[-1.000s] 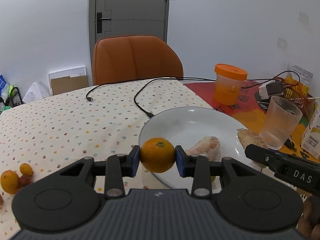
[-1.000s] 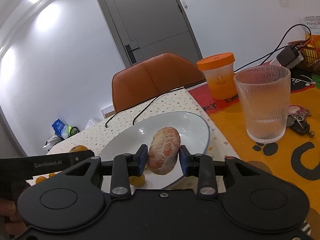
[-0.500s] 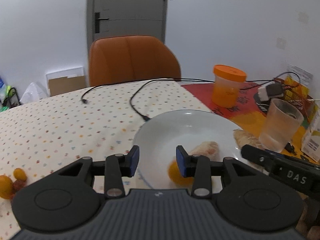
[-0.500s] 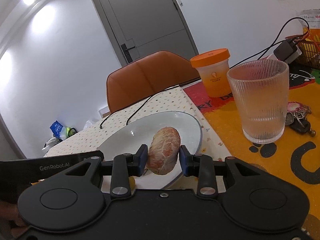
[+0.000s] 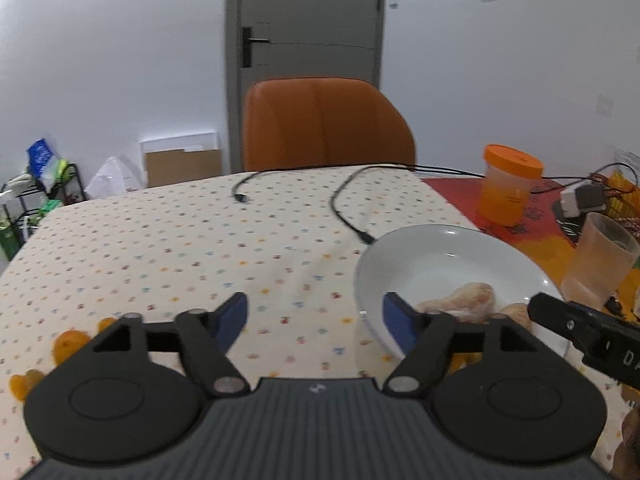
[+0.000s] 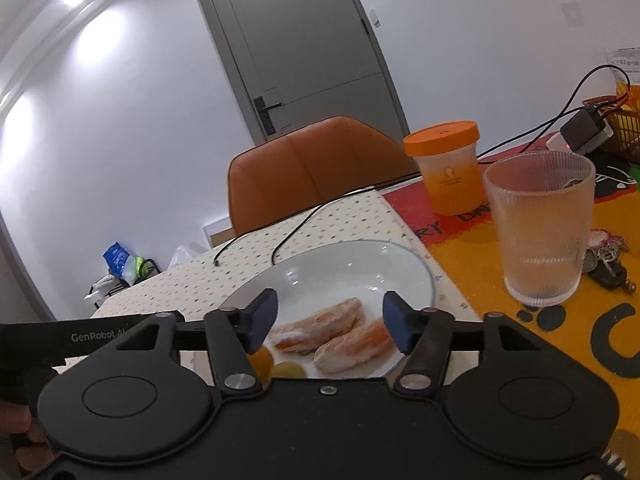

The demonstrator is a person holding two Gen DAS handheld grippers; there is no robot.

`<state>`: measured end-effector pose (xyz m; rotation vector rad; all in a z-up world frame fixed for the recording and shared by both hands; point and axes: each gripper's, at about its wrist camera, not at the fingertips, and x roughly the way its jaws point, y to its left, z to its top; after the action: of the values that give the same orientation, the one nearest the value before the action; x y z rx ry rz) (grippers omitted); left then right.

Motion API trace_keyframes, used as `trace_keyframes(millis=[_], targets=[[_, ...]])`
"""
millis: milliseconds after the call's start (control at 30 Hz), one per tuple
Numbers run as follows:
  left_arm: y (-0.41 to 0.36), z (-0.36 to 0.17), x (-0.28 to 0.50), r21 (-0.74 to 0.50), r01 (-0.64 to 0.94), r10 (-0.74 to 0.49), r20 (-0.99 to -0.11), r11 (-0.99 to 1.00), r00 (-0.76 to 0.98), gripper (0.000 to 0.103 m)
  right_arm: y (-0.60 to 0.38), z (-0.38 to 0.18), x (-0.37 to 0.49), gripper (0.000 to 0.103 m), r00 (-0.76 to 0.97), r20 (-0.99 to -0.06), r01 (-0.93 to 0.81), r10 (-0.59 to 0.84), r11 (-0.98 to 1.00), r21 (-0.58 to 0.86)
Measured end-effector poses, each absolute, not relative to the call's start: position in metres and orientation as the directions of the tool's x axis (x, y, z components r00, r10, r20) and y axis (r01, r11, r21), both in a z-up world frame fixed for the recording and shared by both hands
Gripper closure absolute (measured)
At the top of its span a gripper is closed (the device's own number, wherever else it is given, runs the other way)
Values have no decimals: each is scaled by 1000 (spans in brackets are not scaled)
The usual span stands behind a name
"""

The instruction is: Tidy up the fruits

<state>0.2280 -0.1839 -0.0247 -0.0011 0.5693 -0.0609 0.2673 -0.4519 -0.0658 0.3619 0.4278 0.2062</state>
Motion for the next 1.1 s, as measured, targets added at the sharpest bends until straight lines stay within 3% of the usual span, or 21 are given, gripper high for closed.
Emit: trace_keyframes(millis=[367, 733, 1100], targets=[[-145, -19, 197, -33, -56, 33, -490, 998, 871, 9, -426, -62, 257, 29, 869, -378, -179, 318, 916, 360], [-110, -16, 167, -44, -137, 100, -473, 990, 876, 7, -398, -54, 243, 0, 848, -345, -277, 404, 890, 362], [-72, -22, 130, -64, -240, 181, -480, 969, 858, 7, -371, -53, 225, 0, 806, -369, -347, 463, 874, 341]])
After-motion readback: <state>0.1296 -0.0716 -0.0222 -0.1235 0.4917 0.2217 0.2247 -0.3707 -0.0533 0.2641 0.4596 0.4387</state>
